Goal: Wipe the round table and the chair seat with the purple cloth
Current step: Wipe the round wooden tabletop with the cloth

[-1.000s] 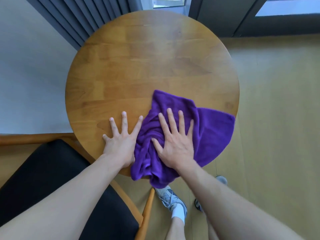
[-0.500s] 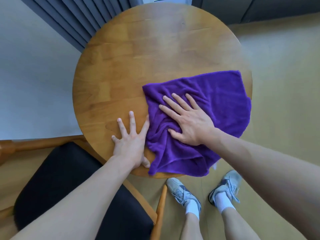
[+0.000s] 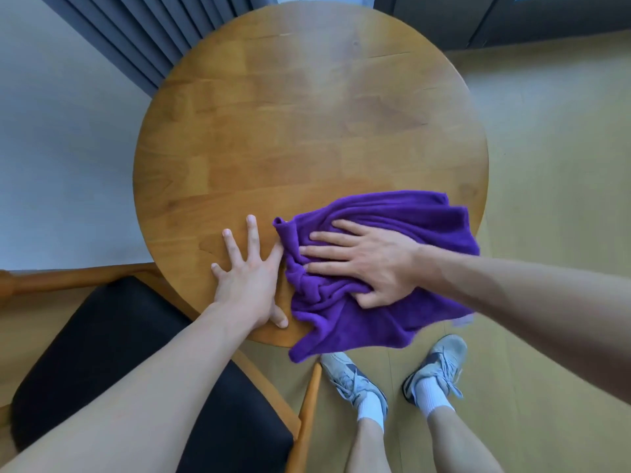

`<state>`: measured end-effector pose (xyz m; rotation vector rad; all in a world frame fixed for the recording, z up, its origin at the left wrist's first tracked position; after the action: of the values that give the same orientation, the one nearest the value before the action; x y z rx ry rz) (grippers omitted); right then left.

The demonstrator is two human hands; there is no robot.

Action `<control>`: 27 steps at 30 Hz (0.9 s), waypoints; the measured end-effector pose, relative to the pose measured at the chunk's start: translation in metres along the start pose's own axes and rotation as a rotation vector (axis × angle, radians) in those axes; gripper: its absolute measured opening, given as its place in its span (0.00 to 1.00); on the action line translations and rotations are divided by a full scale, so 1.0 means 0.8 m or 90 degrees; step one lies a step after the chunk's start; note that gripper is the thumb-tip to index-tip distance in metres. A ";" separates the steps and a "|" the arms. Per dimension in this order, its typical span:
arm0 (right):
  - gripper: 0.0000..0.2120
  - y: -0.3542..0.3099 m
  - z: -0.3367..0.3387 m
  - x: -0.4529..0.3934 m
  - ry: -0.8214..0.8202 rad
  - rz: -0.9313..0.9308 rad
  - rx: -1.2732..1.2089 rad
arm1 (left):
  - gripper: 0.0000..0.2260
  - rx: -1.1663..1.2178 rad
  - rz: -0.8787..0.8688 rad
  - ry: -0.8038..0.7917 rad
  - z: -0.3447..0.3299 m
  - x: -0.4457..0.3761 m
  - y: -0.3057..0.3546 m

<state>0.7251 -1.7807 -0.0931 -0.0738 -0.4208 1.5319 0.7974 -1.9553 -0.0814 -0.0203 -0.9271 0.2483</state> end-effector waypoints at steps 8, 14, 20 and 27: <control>0.35 -0.060 0.015 0.007 0.290 -0.653 -0.186 | 0.66 0.005 -0.007 0.016 -0.003 -0.003 0.000; 0.43 -0.068 -0.026 -0.014 0.203 -0.782 -0.140 | 0.66 0.002 -0.011 0.021 -0.001 -0.002 0.000; 0.42 -0.029 -0.018 -0.026 0.172 -0.324 0.026 | 0.66 0.021 -0.017 0.023 0.004 0.003 0.004; 0.39 0.067 0.024 -0.010 0.223 -0.418 0.016 | 0.71 0.039 -0.017 0.026 0.007 0.003 0.004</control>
<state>0.6687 -1.7900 -0.0938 -0.1642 -0.1201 0.8522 0.7935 -1.9524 -0.0765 0.0438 -0.8783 0.2512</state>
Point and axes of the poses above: each hand's wrist, its own x-axis away from the middle knuckle, its own z-axis out of the back of the hand, y = z × x, the point moved 6 cm from there along -x, towards the middle knuckle, and after that the axes turned 4 degrees about z, right-handed, at the moved point
